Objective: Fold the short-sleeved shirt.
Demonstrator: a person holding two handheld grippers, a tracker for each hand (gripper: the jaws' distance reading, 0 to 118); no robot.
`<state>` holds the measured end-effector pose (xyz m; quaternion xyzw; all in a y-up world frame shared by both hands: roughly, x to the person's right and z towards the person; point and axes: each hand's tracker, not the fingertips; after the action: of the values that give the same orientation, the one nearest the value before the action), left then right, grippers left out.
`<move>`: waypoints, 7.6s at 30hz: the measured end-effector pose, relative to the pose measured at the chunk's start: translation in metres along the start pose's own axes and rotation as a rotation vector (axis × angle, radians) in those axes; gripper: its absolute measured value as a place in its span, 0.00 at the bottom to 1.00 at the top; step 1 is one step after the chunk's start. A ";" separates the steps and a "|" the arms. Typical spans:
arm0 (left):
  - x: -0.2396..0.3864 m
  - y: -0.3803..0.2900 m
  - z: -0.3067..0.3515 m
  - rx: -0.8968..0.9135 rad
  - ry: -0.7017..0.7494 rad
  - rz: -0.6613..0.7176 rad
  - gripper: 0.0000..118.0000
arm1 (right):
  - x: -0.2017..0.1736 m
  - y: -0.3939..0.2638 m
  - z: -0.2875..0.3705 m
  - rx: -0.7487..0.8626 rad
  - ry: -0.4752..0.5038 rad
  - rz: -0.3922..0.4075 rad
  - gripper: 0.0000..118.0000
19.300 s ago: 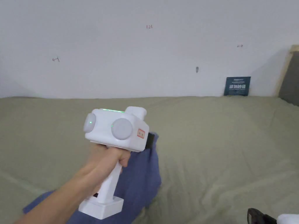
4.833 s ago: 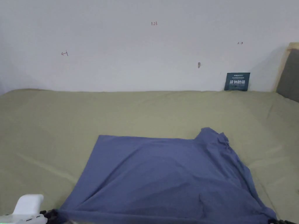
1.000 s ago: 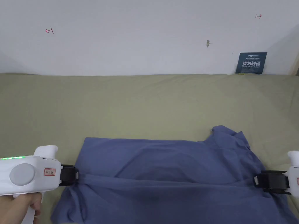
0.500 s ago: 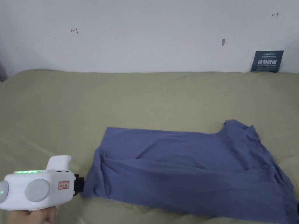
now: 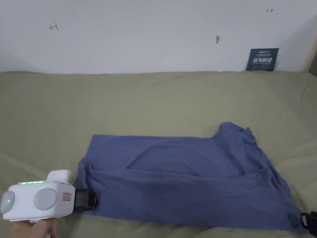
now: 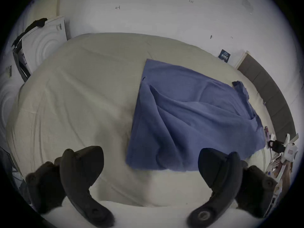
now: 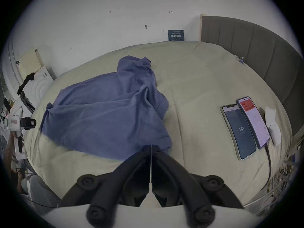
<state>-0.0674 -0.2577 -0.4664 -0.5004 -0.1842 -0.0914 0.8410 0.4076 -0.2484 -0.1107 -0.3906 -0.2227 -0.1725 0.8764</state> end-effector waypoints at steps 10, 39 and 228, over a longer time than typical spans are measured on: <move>0.009 0.000 0.015 0.027 -0.061 -0.031 0.23 | 0.009 0.007 -0.024 -0.021 0.021 -0.039 0.32; -0.052 -0.129 0.138 0.031 -0.088 0.009 0.06 | -0.010 -0.085 0.103 -0.039 0.119 0.048 0.08; -0.205 -0.115 0.133 -0.002 -0.608 0.479 0.07 | -0.197 -0.067 0.217 0.674 -0.027 0.147 0.03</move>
<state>-0.3232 -0.2033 -0.3986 -0.5341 -0.3030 0.2600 0.7452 0.1546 -0.0999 -0.0443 -0.0966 -0.2498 -0.0205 0.9633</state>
